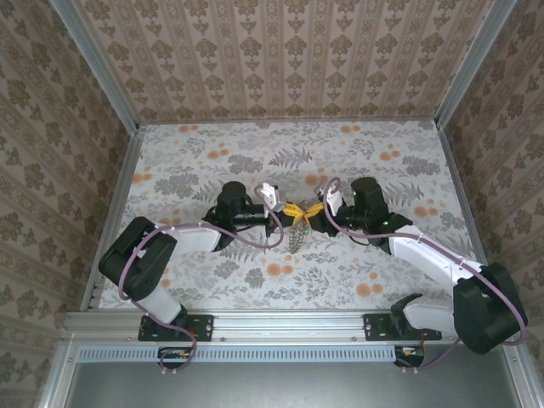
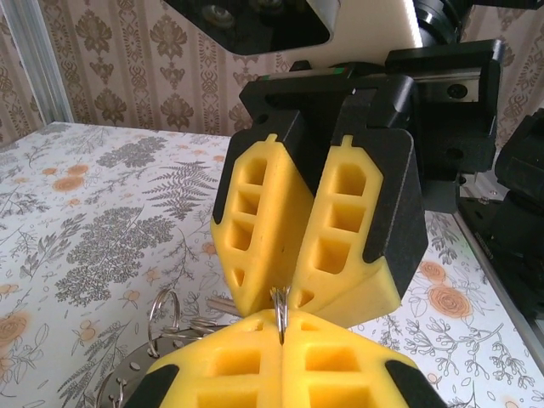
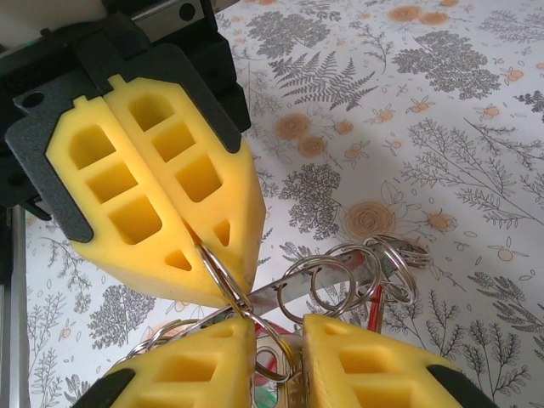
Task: Put the keys on the keyring
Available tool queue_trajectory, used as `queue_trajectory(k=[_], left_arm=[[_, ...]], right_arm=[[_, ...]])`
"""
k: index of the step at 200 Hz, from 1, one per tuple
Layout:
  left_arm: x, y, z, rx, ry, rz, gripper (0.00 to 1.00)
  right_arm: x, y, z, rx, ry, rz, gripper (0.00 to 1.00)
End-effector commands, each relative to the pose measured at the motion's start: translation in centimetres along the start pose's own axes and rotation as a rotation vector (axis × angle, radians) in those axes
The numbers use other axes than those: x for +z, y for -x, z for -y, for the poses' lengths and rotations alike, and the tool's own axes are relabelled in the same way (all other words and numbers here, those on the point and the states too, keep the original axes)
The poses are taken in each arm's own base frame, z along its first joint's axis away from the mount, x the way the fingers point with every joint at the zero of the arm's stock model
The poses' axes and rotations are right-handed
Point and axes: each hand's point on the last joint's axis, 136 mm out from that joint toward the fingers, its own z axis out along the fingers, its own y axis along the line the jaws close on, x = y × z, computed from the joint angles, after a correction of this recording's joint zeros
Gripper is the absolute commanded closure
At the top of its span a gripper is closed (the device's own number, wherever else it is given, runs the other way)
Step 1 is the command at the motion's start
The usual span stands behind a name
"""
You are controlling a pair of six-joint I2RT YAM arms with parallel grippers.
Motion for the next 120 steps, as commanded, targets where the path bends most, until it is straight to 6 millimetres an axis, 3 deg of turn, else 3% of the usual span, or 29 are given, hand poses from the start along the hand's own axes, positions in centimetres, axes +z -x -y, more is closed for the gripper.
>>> queue_trajectory(k=[1, 74, 120], left_arm=[[-0.3, 2.6, 0.2, 0.072, -0.01, 0.081, 1.0], [-0.5, 2.4, 0.6, 0.098, -0.009, 0.018, 1.0], [-0.4, 2.7, 0.8, 0.109, -0.016, 0.01, 1.0]], right_arm=[[-0.2, -0.5, -0.2, 0.047, -0.001, -0.023, 0.75], [-3.4, 1.3, -1.1, -0.232, -0.068, -0.01, 0.65], [-3.3, 2.1, -2.6, -0.371, -0.024, -0.023, 0.65]])
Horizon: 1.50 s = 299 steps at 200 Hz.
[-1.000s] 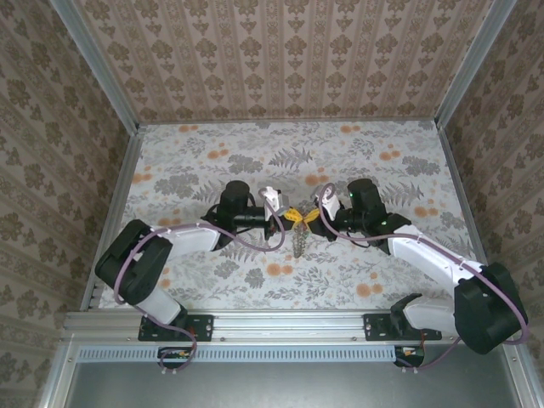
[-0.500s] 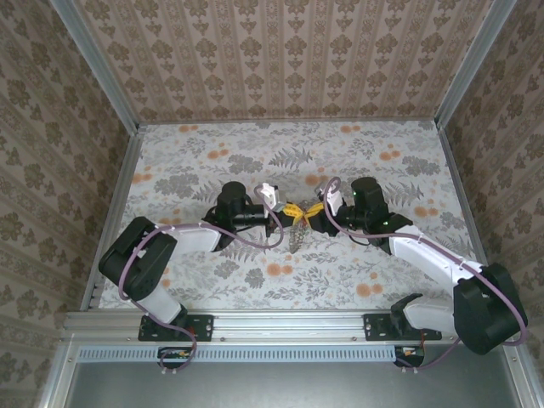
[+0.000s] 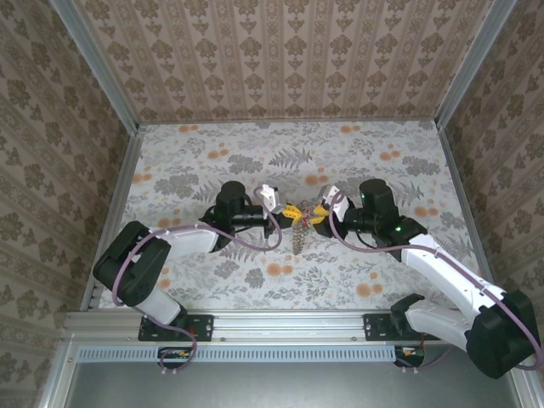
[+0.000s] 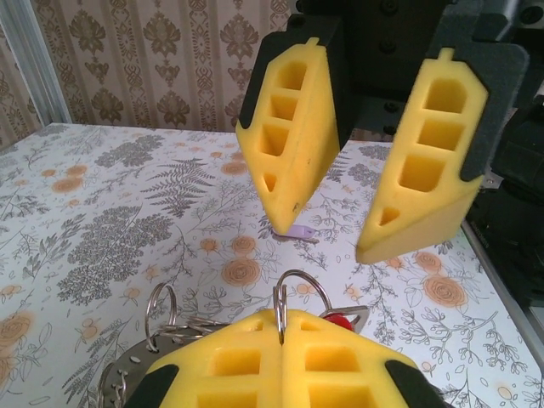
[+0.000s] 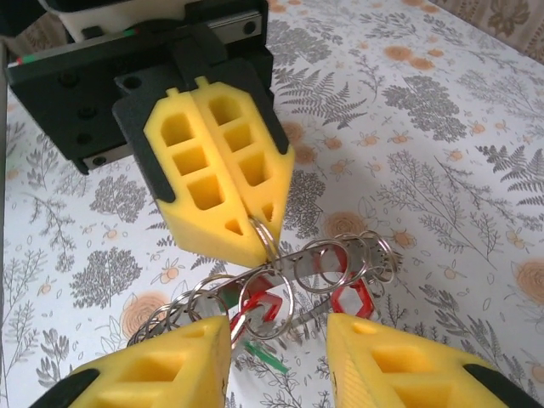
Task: Put the keys on the keyring
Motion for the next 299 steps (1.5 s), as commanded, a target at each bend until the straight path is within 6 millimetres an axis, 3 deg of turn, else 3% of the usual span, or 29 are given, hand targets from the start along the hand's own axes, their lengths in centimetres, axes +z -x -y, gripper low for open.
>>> queue_trajectory(k=[1, 24, 72, 103, 187, 299], left_arm=[[0.0, 2.5, 0.2, 0.079, -0.013, 0.037, 1.0], [0.1, 2.6, 0.5, 0.082, -0.023, 0.027, 1.0], [0.3, 2.8, 0.8, 0.091, -0.034, 0.014, 1.0], [0.4, 2.7, 0.8, 0.091, -0.035, 0.011, 1.0], [0.3, 2.8, 0.8, 0.099, -0.033, 0.004, 1.0], [0.3, 3.1, 1.1, 0.115, -0.048, 0.012, 1.0]], right_arm=[[-0.2, 1.0, -0.7, -0.134, 0.017, -0.009, 0.65], [0.3, 1.2, -1.1, -0.237, 0.031, -0.003, 0.69], [1.1, 2.2, -0.6, -0.273, 0.034, 0.01, 0.76], [1.6, 1.9, -0.4, -0.272, 0.039, -0.005, 0.81], [2.0, 0.8, 0.4, -0.299, 0.007, -0.044, 0.71], [3.1, -0.3, -0.1, -0.263, 0.091, -0.088, 0.79]])
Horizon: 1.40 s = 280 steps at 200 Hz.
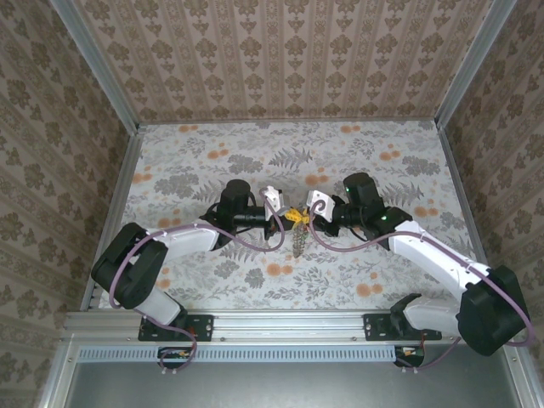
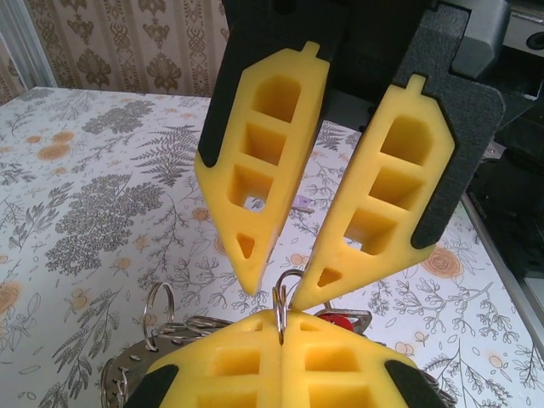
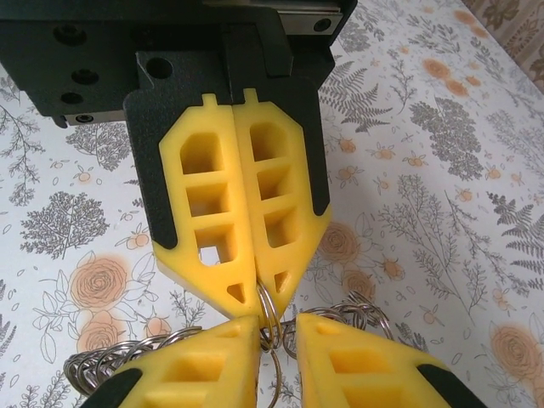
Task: Put the keys on the keyring
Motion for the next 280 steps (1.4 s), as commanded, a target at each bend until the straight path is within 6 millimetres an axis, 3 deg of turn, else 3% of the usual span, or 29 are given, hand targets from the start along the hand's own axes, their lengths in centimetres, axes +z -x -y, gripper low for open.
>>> queue_trajectory(k=[1, 37, 91, 123, 148, 280], left_arm=[[-0.5, 4.3, 0.8, 0.131, -0.035, 0.097, 1.0], [-0.6, 4.3, 0.6, 0.136, -0.027, 0.096, 1.0], [-0.6, 3.1, 0.5, 0.133, -0.014, 0.051, 1.0], [-0.7, 1.3, 0.8, 0.127, -0.032, -0.048, 0.89], [-0.8, 0.5, 0.8, 0.136, -0.032, -0.109, 0.86], [-0.4, 0.2, 0.5, 0.176, -0.053, -0.233, 0.79]], right_arm=[[0.3, 0.2, -0.3, -0.011, 0.042, -0.007, 0.78], [0.3, -0.1, -0.6, 0.006, 0.087, -0.013, 0.78], [0.4, -0.1, -0.8, 0.025, 0.124, -0.012, 1.0], [0.2, 0.4, -0.9, 0.019, 0.138, -0.005, 1.0], [0.2, 0.7, -0.9, 0.018, 0.142, -0.001, 1.0], [0.1, 1.4, -1.1, 0.018, 0.143, 0.009, 1.0]])
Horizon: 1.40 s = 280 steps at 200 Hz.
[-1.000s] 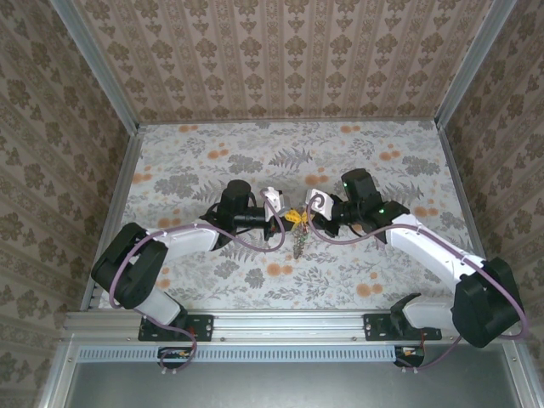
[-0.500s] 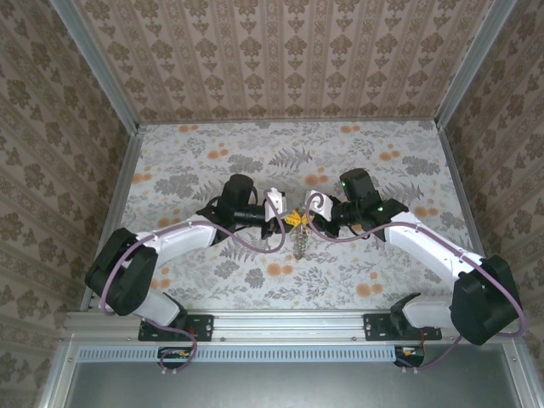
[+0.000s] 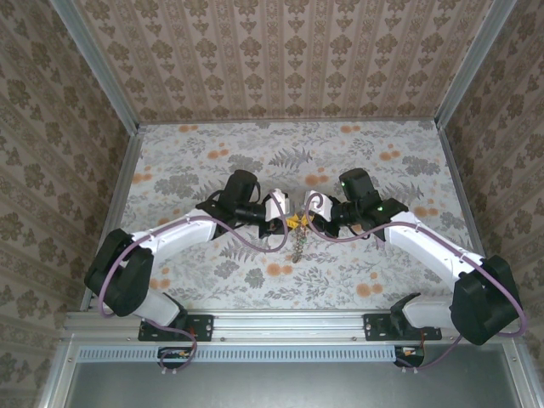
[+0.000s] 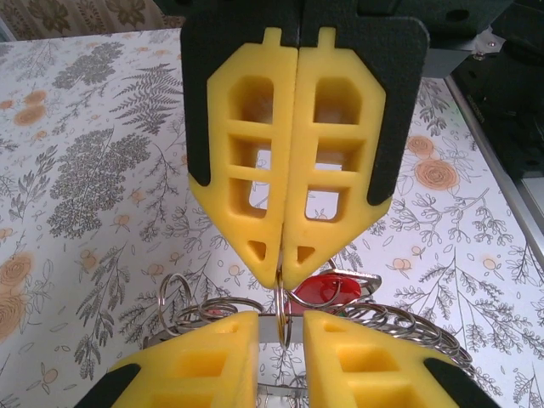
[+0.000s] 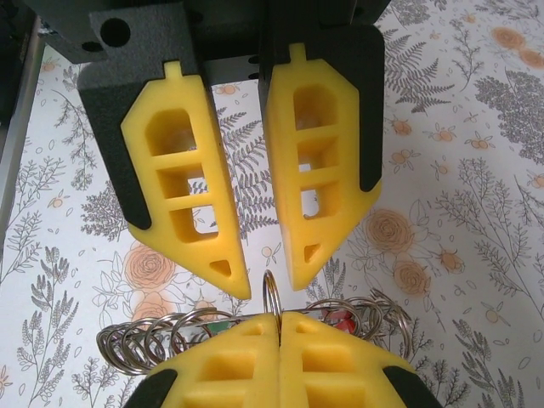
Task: Put the keys on the keyring
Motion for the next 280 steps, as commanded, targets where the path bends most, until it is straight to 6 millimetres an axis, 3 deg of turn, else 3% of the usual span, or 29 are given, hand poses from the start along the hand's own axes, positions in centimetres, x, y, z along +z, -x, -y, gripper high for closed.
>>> queue_trajectory(k=[1, 47, 119, 155, 176, 213, 280], left_arm=[[0.2, 1.0, -0.1, 0.046, -0.011, -0.011, 0.79], [0.7, 1.0, -0.7, 0.058, -0.005, -0.035, 0.84], [0.6, 0.1, -0.7, 0.062, -0.002, -0.088, 0.82], [0.6, 0.8, -1.0, 0.068, 0.005, -0.068, 1.0], [0.6, 1.1, -1.1, 0.063, 0.005, -0.054, 1.0], [-0.3, 2.6, -1.3, 0.032, 0.019, 0.082, 1.0], [-0.7, 4.3, -0.5, 0.032, -0.025, 0.225, 1.0]], right_arm=[[-0.3, 1.9, 0.1, -0.033, 0.012, 0.045, 1.0], [-0.2, 1.9, 0.0, -0.03, 0.016, 0.047, 1.0], [-0.2, 2.3, 0.1, -0.035, 0.009, 0.061, 1.0], [-0.3, 2.3, 0.0, -0.027, 0.013, 0.066, 1.0], [-0.5, 2.3, 0.0, -0.028, 0.003, 0.068, 0.96], [-0.2, 0.2, 0.2, 0.019, -0.025, 0.062, 0.86], [0.5, 0.3, 0.3, 0.072, -0.014, 0.134, 0.83]])
